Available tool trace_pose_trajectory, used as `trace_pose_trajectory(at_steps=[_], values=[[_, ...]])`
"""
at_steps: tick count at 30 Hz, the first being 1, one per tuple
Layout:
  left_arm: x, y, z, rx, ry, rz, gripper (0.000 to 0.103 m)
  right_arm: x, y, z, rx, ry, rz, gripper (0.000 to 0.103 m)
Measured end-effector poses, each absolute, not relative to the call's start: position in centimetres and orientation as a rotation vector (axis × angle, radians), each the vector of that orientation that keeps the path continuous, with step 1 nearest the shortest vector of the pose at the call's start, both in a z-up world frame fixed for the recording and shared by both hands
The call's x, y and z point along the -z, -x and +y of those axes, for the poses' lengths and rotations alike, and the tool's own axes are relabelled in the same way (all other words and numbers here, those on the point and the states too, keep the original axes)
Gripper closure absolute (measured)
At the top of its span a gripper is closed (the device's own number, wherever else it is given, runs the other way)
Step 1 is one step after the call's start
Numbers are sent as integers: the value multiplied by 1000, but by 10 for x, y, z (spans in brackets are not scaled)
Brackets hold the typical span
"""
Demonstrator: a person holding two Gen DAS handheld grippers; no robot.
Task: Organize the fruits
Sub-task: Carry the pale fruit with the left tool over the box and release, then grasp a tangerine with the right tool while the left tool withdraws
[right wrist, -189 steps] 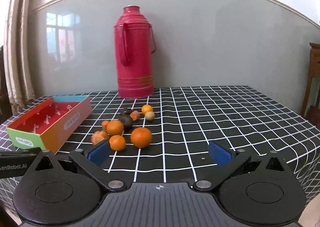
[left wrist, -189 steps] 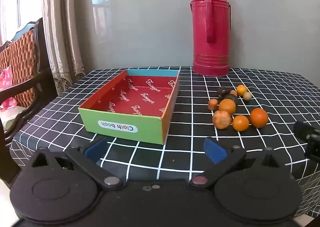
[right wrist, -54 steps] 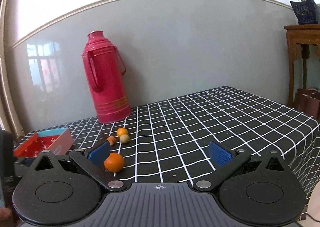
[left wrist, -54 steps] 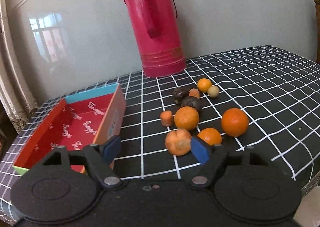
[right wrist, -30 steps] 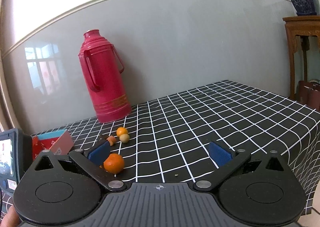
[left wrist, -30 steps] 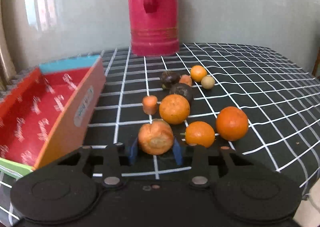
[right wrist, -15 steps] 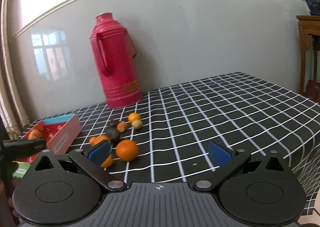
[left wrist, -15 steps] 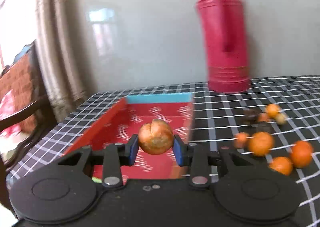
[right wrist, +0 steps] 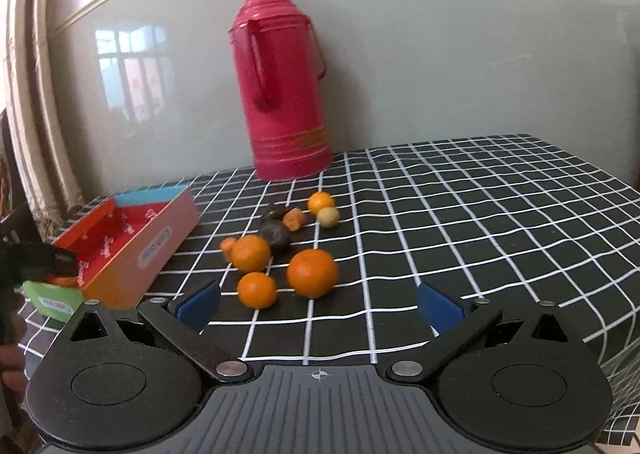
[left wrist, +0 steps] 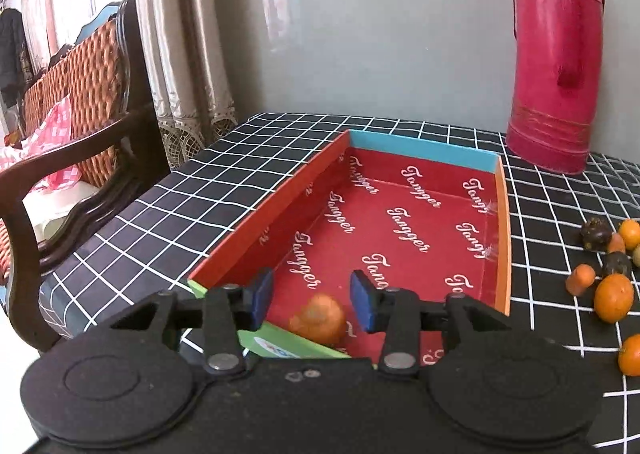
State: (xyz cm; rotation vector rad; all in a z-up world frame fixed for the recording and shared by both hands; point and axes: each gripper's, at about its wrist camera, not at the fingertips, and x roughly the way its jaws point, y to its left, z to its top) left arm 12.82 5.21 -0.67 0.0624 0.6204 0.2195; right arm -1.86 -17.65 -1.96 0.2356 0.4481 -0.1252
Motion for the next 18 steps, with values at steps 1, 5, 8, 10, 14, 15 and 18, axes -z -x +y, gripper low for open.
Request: trace_pose_trajectory(at_steps=[1, 5, 8, 10, 14, 15, 18], values=[[5, -127, 54, -215, -50, 618, 58, 20, 16, -175, 108, -240, 455, 0], [-5, -117, 62, -229, -15, 565, 32, 19, 5, -167, 43, -254, 465, 0], [-10, -112, 71, -230, -6, 534, 26, 19, -5, -156, 15, -206, 471, 0], [-12, -111, 79, -243, 14, 528, 24, 20, -12, -150, 2, -183, 477, 0], [-15, -109, 94, -285, 49, 523, 19, 24, -24, -143, -17, -182, 482, 1], [-17, -108, 98, -302, 58, 521, 18, 25, -27, -142, -20, -187, 485, 14], [-19, -107, 111, -341, 97, 521, 17, 31, -40, -142, -30, -208, 522, 36]])
